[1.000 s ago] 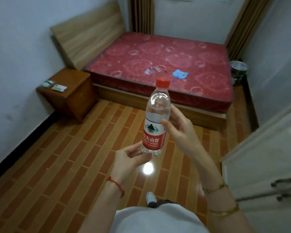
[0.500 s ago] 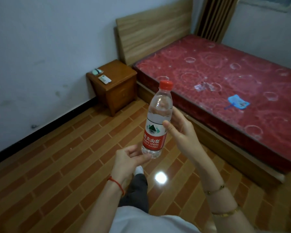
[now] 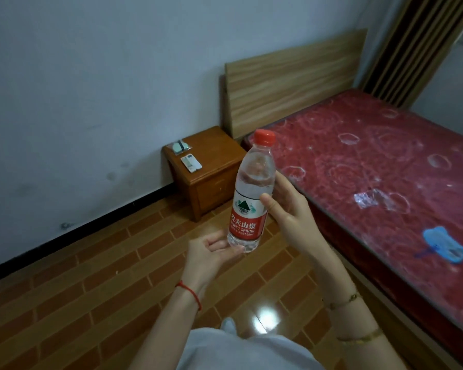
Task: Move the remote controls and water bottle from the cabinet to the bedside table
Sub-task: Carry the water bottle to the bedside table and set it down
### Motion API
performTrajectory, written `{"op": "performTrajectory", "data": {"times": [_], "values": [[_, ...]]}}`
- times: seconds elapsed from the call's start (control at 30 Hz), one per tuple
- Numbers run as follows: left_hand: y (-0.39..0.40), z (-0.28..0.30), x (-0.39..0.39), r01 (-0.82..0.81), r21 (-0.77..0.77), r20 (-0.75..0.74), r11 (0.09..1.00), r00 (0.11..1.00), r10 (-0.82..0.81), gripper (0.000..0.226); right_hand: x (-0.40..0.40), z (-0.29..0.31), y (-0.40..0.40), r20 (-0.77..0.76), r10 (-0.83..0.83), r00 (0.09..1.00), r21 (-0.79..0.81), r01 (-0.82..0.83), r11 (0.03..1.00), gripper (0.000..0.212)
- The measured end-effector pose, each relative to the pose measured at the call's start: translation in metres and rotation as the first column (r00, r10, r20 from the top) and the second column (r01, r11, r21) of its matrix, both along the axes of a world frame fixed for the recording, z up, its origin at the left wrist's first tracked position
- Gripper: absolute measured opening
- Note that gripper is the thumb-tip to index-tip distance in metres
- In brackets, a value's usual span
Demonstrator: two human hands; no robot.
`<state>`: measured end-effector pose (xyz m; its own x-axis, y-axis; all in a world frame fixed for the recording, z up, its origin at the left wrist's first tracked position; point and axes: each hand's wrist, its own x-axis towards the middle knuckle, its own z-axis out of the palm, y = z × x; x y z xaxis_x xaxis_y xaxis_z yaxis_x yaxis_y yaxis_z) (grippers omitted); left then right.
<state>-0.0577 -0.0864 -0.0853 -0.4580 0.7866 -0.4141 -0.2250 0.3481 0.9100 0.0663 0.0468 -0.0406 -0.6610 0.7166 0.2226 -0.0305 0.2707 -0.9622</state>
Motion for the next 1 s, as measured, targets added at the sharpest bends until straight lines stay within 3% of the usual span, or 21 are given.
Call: {"op": "performTrajectory", "data": {"times": [0.23, 0.53, 0.83, 1.0], "values": [[0.112, 0.003, -0.059, -0.055, -0.008, 0.043, 0.998, 0.998, 0.056, 0.041, -0.067, -0.004, 0.12, 0.003, 0.044, 0.999, -0.005, -0.044, 0.999, 0.052], [0.27, -0.019, -0.133, -0.212, -0.032, 0.119, 0.977, 0.969, 0.214, 0.058, -0.16, -0.03, 0.291, 0.004, 0.179, 0.984, -0.004, -0.179, 0.984, 0.052], [0.44, -0.013, -0.198, -0.414, -0.048, 0.172, 0.909, 0.893, 0.416, 0.036, -0.253, -0.022, 0.468, 0.047, 0.344, 0.938, -0.051, -0.341, 0.939, 0.053], [0.495, -0.024, -0.233, -0.401, -0.096, 0.061, 0.911, 0.911, 0.408, 0.04, -0.295, -0.035, 0.53, 0.073, 0.406, 0.911, -0.106, -0.397, 0.911, 0.049]]}}
